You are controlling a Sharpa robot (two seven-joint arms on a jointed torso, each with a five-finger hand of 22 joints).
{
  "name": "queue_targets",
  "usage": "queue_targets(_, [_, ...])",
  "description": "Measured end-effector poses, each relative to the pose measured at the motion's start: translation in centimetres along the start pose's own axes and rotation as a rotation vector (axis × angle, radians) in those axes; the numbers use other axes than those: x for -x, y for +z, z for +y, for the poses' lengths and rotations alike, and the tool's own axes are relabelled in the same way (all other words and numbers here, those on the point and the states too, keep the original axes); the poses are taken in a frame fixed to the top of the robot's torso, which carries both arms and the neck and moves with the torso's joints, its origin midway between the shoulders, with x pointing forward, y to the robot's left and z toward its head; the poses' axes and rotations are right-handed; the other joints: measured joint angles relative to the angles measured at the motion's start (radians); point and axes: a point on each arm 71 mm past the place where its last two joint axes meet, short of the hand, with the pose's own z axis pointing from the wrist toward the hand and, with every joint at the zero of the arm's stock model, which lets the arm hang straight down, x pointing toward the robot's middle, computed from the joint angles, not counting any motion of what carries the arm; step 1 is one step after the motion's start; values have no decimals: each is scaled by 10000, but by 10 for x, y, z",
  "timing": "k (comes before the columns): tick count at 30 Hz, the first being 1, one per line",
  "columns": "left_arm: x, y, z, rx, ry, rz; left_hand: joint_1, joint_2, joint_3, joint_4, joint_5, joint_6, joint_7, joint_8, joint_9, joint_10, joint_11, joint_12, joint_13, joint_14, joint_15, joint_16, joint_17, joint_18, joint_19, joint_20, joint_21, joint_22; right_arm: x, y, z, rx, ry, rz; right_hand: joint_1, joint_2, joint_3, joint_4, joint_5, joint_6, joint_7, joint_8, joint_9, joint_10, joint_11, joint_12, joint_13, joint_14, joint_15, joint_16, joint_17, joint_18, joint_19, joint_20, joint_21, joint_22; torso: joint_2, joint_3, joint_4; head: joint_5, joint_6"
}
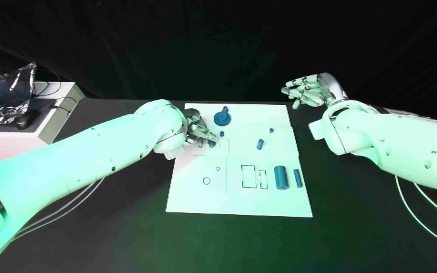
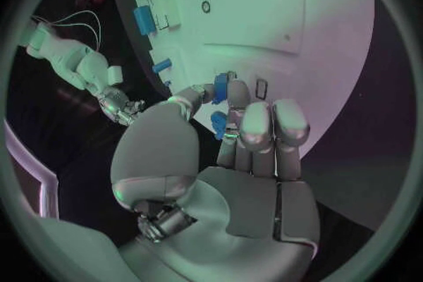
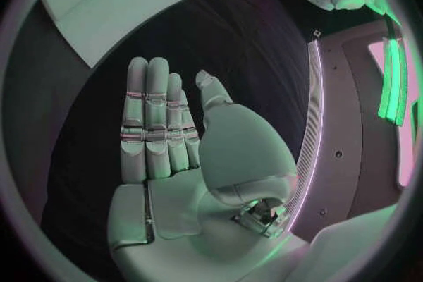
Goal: Assemble the parts on the task board
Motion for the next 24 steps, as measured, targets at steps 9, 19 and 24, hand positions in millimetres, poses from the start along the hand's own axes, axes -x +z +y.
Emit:
queue_targets(9, [-2, 2, 1, 64, 59, -20, 0, 0, 29, 29, -8, 1, -1, -29, 56, 1, 2, 0, 5, 0, 0, 0, -1, 0, 16, -17, 0, 11, 5, 3, -5, -467, 1668, -562, 277, -4, 889, -53, -215, -124, 276, -37, -1050, 181, 605, -2822, -4010, -815, 744, -2236, -3676, 1, -1417, 901, -39, -4644, 4, 1, -5, 12, -25])
queue_targets(19, [-1, 2, 2, 97, 77, -62, 0, 0, 32, 33, -17, 30, -30, -39, 113, 15, 18, 0, 14, 0, 1, 0, -2, -1, 16, -16, 0, 42, 6, 3, -6, -656, 2502, -686, 226, -139, 1103, 0, -218, -213, 364, -37, -1050, 93, 693, -2930, -4022, -867, 796, -2236, -4666, 1, -1291, 1027, 71, -6576, 1, 4, 2, 4, -17])
queue_targets(24, [-1, 2, 3, 125, 128, -75, 0, 0, 32, 32, -39, 31, -30, -56, 113, 15, 20, 0, 14, 0, 1, 0, -10, -1, 48, 16, 0, 54, 6, 3, -6, -652, 2650, -680, 226, -139, 1044, 59, -218, -266, 417, -37, -1050, 37, 749, -2930, -4021, -903, 832, -2236, -4761, 1, -1252, 987, 155, -7014, -1, -3, 7, -1, -38])
